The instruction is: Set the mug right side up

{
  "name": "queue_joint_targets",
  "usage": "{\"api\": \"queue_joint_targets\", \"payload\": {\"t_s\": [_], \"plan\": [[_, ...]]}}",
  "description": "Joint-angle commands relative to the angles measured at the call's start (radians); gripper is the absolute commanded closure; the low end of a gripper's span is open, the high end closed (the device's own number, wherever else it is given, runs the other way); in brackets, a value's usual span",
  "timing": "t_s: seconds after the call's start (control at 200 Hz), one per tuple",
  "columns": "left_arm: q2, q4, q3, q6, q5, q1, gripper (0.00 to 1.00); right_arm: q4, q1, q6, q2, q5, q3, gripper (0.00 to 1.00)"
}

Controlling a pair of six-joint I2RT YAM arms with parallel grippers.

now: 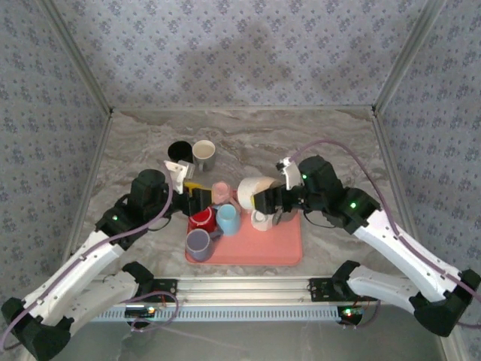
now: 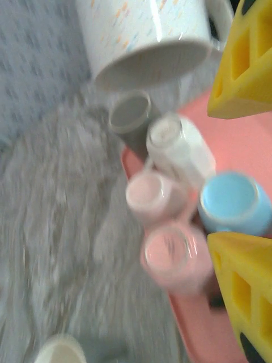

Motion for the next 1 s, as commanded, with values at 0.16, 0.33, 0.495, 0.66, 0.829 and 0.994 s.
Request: {"api": "queue_joint_targets", "payload": {"t_s": [0.16,0.33,0.495,0.66,0.829,0.994], "plan": [[0.087,0.744,-0.182,-0.521,0.412,0.003,0.40,0.517,-0.097,0.259,-0.147,-0.073,-0.153,0.65],[0.172,0.989,-0.204,-0.667,0.495,-0.024,0.38,0.666,-0.108,0.310,-0.154,-0.136,-0.200,0.65],[0.192,1.004,-0.203,-0.648,0.520,-0.040,0.37,0.799,-0.111,0.374,-0.136,-0.210,-0.221,0.65],[0.212,1.096,-0.209,-0.672,0.551,-0.049,0.37,0.854,-0.112,0.404,-0.132,-0.246,-0.232,0.65],[0.242,1.185,-0.203,-0.692,0.578,-0.077,0.39,0.939,-0.112,0.451,-0.123,-0.278,-0.245,0.64],[0.283,1.309,-0.197,-0.741,0.567,-0.102,0.43,0.988,-0.108,0.468,-0.120,-0.277,-0.260,0.65]]}}
